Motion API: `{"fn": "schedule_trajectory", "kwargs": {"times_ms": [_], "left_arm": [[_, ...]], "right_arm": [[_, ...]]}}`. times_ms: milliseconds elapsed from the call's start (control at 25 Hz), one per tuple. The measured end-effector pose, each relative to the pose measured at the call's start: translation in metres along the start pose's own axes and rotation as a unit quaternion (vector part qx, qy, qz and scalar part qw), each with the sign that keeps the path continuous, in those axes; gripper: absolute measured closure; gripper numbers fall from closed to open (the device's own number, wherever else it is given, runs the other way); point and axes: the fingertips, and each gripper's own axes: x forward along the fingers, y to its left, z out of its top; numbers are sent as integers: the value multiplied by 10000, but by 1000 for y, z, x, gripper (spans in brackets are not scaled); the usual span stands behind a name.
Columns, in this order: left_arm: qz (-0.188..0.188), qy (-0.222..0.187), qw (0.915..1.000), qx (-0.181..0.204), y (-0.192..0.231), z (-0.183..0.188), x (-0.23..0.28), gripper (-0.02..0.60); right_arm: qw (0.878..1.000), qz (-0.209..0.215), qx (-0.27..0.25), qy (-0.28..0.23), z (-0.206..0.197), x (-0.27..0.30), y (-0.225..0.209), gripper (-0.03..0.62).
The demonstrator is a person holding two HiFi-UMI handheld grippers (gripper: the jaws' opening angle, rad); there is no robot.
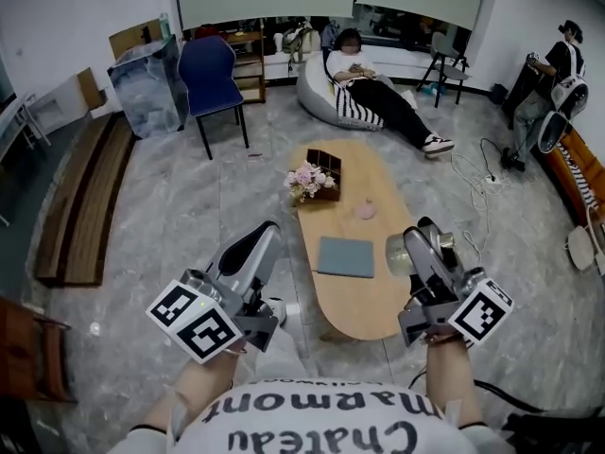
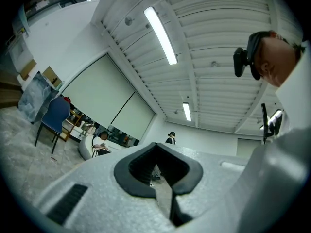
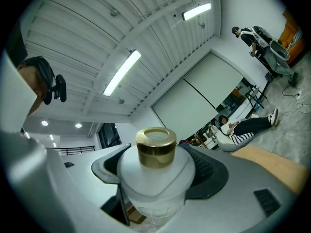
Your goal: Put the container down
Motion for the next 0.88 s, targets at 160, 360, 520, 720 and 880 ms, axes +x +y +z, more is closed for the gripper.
{"fn": "schedule_trajectory", "kwargs": {"times_ms": [160,360,520,720,880], "left_arm": [[-172,104,9997,-107,49,9,46,566],[-523,282,9981,-134,106,33,108,566],[-882,454,9950,-150,145,58,155,566],[-1153,791,9900,-172,196,60,198,566],[-1092,1019,9882,-350,239,43,227,566]], "right_arm": [[9999,-95,-12,-48,3,51,-30,250],[9992,-324,-83,-215,16,119,-65,250],[9976,-499,-134,-464,33,169,-85,250],[9953,-620,-227,-710,40,219,-111,250],[9924,-988,-54,-736,28,240,-146,250]]}}
